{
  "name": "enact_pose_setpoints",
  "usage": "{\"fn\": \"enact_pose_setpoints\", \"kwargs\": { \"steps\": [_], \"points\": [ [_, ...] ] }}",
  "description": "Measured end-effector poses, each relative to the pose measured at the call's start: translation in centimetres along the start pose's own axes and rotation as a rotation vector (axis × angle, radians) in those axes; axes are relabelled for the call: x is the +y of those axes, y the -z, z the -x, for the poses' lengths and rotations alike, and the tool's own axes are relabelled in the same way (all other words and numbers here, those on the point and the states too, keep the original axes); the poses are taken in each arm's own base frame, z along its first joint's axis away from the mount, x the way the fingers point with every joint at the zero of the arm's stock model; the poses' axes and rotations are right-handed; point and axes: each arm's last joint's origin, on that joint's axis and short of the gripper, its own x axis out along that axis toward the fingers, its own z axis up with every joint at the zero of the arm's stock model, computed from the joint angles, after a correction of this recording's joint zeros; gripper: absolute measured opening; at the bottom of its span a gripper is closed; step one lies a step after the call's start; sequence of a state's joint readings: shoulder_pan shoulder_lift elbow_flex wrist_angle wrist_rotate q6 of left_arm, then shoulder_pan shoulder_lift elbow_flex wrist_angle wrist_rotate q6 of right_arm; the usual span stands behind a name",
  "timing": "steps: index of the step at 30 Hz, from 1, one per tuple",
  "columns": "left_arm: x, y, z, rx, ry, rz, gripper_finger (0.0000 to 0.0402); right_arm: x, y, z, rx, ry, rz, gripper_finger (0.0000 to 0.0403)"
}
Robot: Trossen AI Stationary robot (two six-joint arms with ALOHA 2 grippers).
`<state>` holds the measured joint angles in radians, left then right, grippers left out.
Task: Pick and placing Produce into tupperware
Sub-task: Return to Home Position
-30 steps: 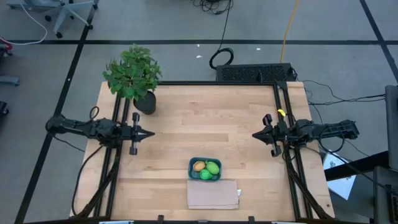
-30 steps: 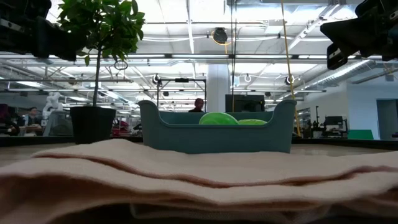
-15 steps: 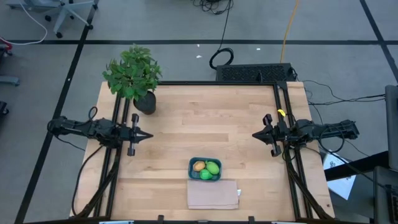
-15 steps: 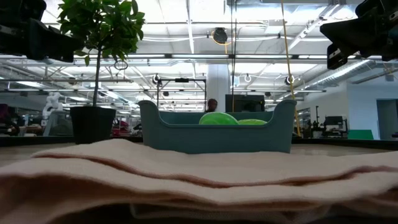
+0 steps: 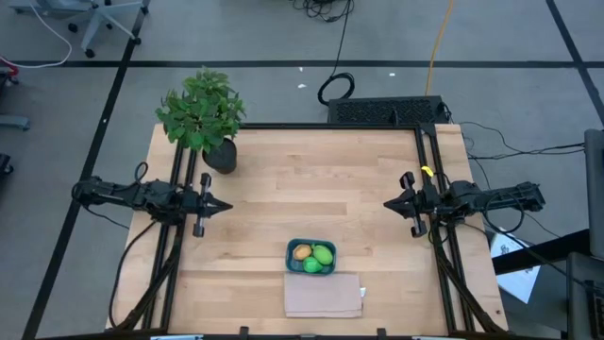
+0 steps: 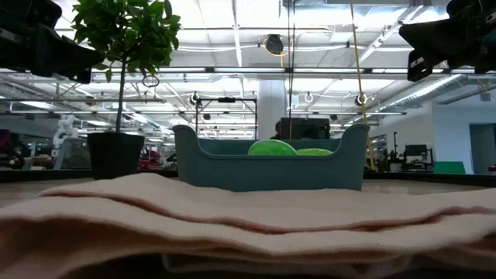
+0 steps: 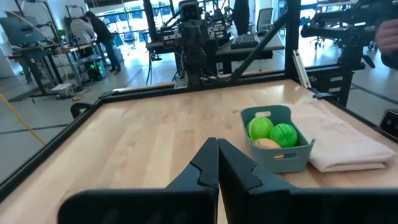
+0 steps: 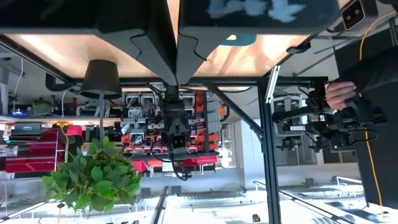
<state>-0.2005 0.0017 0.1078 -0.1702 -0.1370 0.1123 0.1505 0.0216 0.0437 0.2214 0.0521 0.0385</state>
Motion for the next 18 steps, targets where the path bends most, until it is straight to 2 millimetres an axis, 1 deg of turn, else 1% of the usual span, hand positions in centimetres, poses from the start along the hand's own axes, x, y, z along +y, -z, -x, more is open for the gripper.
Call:
{"fn": "enact_pose_setpoints", "kwargs": {
  "steps": [7, 18],
  "points": [
    [0.01, 0.01, 0.0, 0.001, -0.002, 0.022, 0.0002, 0.0, 0.0, 0.0, 0.0, 0.0, -0.001, 0.0],
    [0.01, 0.01, 0.0, 0.001, -0.003, 0.014, 0.002, 0.0, 0.01, 0.0, 0.001, 0.0, -0.001, 0.0]
  ]
}}
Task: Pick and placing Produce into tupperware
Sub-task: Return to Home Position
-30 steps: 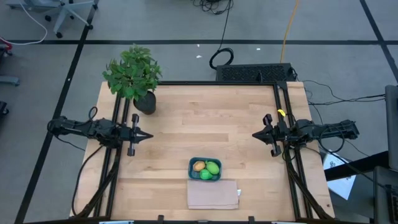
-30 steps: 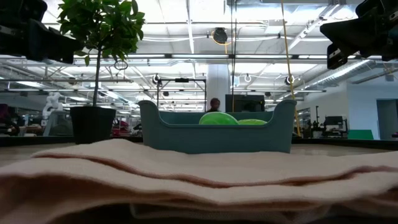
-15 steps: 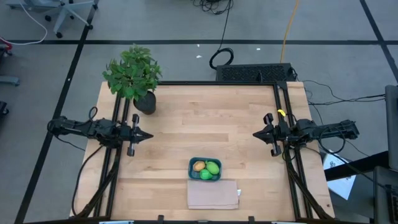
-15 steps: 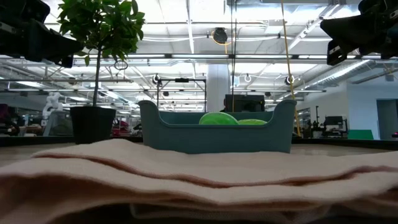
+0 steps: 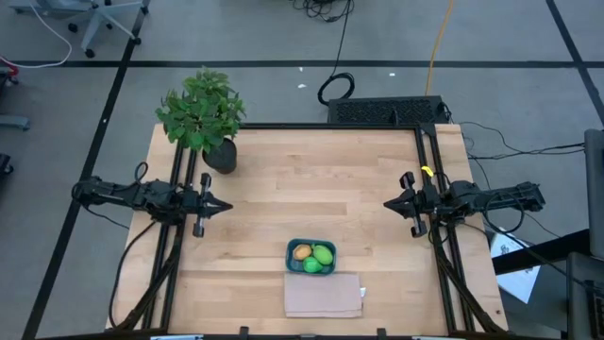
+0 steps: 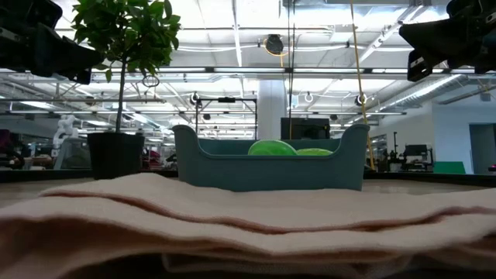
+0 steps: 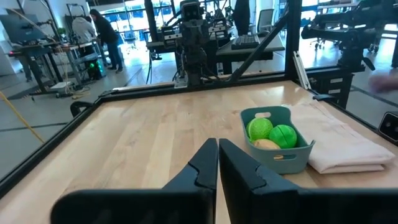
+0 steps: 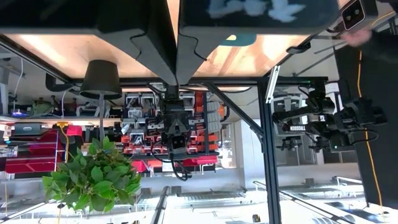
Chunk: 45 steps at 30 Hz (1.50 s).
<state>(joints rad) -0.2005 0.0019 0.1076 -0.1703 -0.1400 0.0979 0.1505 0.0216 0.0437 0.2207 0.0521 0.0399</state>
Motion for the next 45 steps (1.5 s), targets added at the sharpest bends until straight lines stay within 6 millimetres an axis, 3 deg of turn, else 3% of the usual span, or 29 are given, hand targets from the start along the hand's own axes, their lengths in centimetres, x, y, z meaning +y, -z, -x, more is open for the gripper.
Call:
{"fn": "enact_pose_setpoints", "kwargs": {
  "steps": [10, 22, 33, 45],
  "points": [
    [0.0, -0.02, 0.0, -0.002, -0.001, 0.0, 0.0002, 0.0, 0.0, 0.0, 0.0, 0.0, 0.0, 0.0],
    [0.0, -0.03, 0.0, -0.003, -0.001, -0.001, 0.0027, 0.0, 0.0, 0.0, 0.0, 0.0, 0.0, 0.0],
    [0.0, -0.03, 0.0, -0.003, 0.0, -0.001, 0.0002, 0.0, 0.0, 0.0, 0.0, 0.0, 0.0, 0.0],
    [0.0, -0.03, 0.0, -0.002, 0.0, -0.001, 0.0032, 0.0, 0.01, 0.0, 0.001, 0.0, 0.0, 0.0]
  ]
}}
